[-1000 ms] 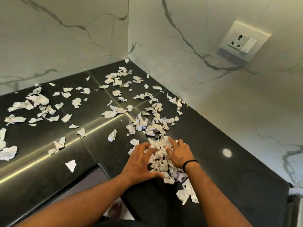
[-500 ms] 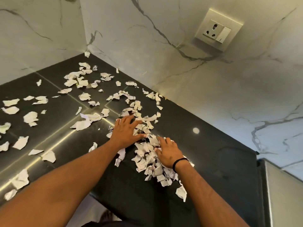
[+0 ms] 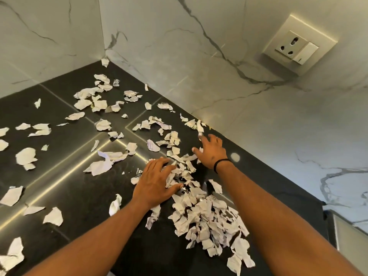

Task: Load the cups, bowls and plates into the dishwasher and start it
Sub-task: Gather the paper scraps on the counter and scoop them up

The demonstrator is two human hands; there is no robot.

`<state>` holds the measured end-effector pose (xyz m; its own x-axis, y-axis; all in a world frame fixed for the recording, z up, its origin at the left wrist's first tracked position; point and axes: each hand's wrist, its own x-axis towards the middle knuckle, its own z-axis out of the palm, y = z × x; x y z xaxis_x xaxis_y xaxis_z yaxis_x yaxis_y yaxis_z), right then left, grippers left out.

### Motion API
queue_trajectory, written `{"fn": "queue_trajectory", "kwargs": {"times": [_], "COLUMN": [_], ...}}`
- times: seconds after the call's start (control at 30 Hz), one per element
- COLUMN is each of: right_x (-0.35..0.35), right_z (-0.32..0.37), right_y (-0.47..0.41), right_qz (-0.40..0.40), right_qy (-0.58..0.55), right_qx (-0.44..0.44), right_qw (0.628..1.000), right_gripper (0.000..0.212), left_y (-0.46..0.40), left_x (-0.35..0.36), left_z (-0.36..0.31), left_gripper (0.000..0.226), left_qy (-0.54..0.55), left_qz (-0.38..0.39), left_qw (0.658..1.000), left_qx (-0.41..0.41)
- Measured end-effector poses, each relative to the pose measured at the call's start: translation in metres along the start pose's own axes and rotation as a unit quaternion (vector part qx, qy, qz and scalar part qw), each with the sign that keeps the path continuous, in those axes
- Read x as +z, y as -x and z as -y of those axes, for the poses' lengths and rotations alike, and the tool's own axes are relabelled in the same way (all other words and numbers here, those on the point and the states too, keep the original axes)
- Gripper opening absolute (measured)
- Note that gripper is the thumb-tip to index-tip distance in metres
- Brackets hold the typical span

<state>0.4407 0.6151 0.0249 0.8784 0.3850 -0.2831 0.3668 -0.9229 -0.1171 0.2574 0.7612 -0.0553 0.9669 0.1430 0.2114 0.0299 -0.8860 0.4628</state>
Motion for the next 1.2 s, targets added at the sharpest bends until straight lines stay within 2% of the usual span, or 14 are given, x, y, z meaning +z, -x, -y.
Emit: {"fn": "queue_trajectory", "kwargs": {"times": [0.23, 0.37, 0.6, 0.8, 1.0, 1.03, 1.13, 1.2], "right_x": [-0.008, 0.008, 0.025, 0.045, 0.039, 0.032, 0.012, 0.003], "right_z": [0.014, 0.021, 0.009, 0.002, 0.001, 0.004, 0.017, 0.028], "right_y": [-0.095, -0.108, -0.051, 0.029, 0.076, 0.075, 0.059, 0.038], "right_qz": [0.016, 0.042, -0.001, -0.021, 0.023, 0.006, -0.115, -0.147], "right_qy": [-0.023, 0.01, 0.043, 0.007, -0.016, -0.018, 0.0, -0.029], "right_qx": [0.014, 0.011, -0.051, -0.076, -0.088, -0.08, -0.074, -0.086], "right_qw": [1.0, 0.999, 0.998, 0.997, 0.996, 0.997, 0.991, 0.985], "right_gripper": [0.071, 0.063, 0.047, 0.043, 0.041, 0.041, 0.038, 0.036], "left_y": [-0.002, -0.002, -0.003, -0.002, -0.001, -0.002, -0.002, -0.002], "left_x": [0.007, 0.009, 0.007, 0.005, 0.001, 0.001, 0.0, 0.0], "left_z": [0.004, 0.004, 0.002, 0.0, -0.002, -0.003, -0.003, -0.003], "left_gripper": [0.074, 0.078, 0.083, 0.074, 0.066, 0.065, 0.062, 0.062], "left_qy": [0.031, 0.03, 0.019, 0.003, 0.003, 0.003, 0.005, 0.007], "left_qz": [0.0, -0.01, -0.007, -0.004, -0.011, -0.012, -0.014, -0.014], "left_qw": [0.999, 0.999, 0.999, 1.0, 1.0, 1.0, 1.0, 1.0], "left_qx": [-0.024, -0.024, -0.033, -0.03, -0.023, -0.02, -0.015, -0.017]}}
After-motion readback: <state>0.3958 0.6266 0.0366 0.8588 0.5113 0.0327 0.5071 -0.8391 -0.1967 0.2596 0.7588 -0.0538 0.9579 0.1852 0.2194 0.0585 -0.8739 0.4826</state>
